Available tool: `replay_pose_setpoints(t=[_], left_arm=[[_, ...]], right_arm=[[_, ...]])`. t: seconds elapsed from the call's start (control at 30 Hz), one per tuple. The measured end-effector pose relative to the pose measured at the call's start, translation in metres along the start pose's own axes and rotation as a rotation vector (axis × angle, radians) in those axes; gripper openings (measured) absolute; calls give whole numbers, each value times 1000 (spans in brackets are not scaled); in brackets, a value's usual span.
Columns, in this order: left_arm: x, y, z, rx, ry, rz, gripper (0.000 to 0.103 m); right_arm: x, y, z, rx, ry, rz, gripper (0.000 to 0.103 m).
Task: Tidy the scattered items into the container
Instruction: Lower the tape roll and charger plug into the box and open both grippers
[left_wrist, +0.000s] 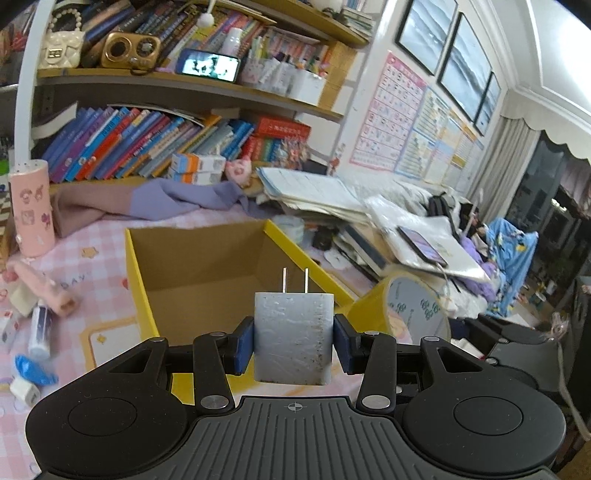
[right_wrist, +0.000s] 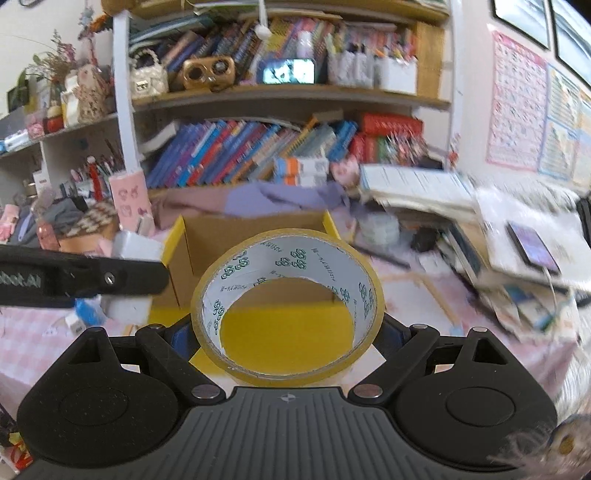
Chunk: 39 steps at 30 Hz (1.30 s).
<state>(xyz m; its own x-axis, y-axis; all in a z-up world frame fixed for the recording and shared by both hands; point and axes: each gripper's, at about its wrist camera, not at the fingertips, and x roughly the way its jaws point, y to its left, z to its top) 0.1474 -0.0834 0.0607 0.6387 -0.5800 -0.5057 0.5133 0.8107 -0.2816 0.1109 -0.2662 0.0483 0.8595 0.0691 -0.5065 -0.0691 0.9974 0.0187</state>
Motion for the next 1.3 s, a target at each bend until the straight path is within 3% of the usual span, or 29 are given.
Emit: replay_pose_setpoints(t=[0.37, 0.67, 0.97, 1.3], left_arm=[[35, 22, 30, -34, -17, 98, 43], [76, 37, 49, -26, -1, 159, 43], [119, 57, 53, -47, 75, 191, 43], [162, 70, 52, 50, 182, 259, 43]], right_arm=[[64, -11, 36, -58, 20, 102, 91], [130, -13, 53, -151, 86, 162, 91], [184, -11, 58, -230, 170, 220, 91], [232, -4, 59, -342, 299, 275, 91]])
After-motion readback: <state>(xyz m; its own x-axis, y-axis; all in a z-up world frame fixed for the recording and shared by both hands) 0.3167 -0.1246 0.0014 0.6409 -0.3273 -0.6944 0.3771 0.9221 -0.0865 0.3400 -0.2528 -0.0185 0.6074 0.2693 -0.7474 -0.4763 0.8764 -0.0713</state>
